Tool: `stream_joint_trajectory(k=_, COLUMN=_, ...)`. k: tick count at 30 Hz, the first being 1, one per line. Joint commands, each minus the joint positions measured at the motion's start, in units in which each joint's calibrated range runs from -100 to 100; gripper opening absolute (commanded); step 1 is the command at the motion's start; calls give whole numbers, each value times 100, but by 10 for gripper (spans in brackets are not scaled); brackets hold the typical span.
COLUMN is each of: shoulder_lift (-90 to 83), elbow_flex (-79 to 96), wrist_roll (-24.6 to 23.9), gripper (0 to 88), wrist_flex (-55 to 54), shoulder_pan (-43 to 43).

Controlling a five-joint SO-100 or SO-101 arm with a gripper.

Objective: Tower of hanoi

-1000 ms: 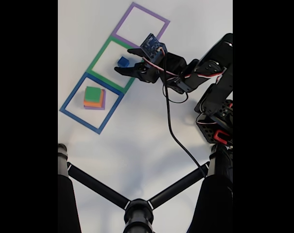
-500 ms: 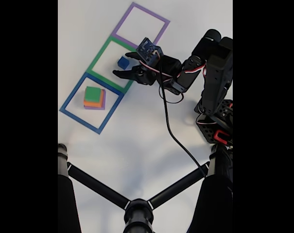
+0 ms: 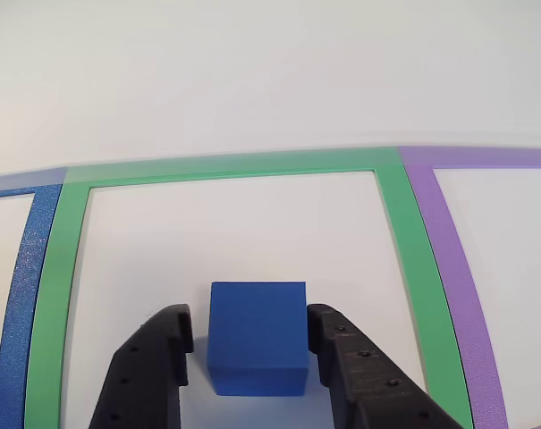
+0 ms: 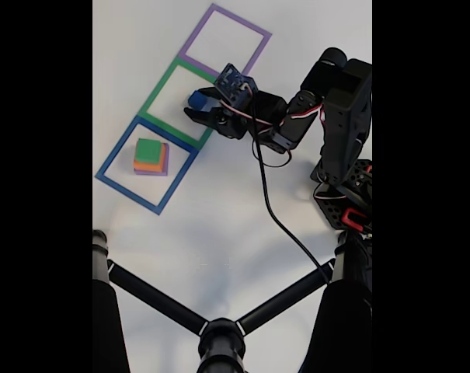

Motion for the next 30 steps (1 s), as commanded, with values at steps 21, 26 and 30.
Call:
stream_joint_trajectory(k=21, shoulder_lift=-2062, elbow_flex=240, wrist_roll=59, gripper=23, wrist_flex=1662, shoulder_pan=-168)
stream_joint_trajectory(k=26, shoulder_lift=-3881, elbow_flex=-305, wrist_roll=59, gripper=23, wrist_flex=4527, shoulder_pan=-168)
stream_joint_trajectory(k=30, shoulder_lift=-5259, elbow_flex=-1414, wrist_roll=59, gripper=21, wrist_flex=7506, shoulder_pan=-275)
